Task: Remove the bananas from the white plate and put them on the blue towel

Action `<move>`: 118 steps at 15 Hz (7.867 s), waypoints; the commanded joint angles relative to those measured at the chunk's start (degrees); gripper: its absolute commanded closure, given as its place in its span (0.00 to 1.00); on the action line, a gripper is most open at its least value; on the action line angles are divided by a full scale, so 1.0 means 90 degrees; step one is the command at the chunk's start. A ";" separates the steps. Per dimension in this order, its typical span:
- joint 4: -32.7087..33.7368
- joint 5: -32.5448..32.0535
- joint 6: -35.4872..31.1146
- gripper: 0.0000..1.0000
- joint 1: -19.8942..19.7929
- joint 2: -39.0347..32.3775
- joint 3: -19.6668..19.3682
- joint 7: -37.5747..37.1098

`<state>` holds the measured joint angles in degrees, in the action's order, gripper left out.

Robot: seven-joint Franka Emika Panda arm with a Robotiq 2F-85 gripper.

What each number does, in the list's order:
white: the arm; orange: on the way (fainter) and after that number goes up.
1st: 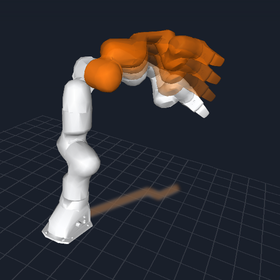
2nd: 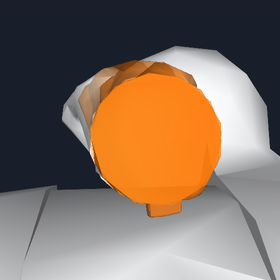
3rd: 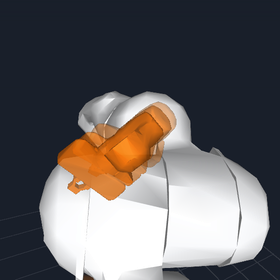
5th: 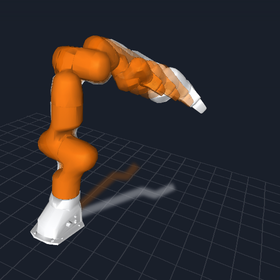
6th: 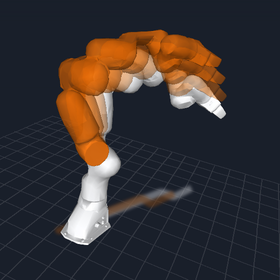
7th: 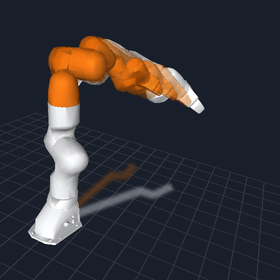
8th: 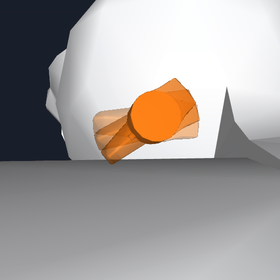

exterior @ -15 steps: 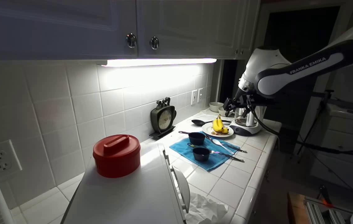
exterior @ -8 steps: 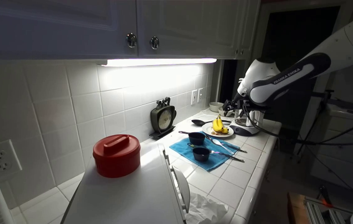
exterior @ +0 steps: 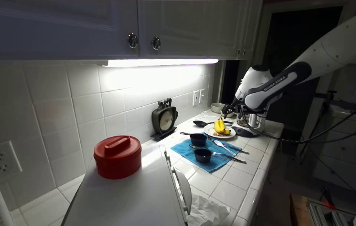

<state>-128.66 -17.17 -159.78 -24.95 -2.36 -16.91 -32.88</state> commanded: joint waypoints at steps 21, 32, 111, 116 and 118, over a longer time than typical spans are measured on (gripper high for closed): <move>0.1938 0.1659 -0.1661 0.00 -0.0780 -0.2615 0.0472 0.2571; 0.2769 0.2031 -0.2010 0.00 -0.0223 -0.3671 -0.0350 0.2786; -0.1191 0.1650 -0.0588 0.32 0.0987 0.0990 0.0163 0.3603; -0.1216 0.1120 -0.0274 0.00 0.0762 0.1267 0.0212 0.3010; -0.1173 0.0875 0.0160 0.00 0.0657 0.1463 0.0249 0.2800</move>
<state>-139.16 -5.28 -164.07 -17.33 6.91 -15.52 -3.96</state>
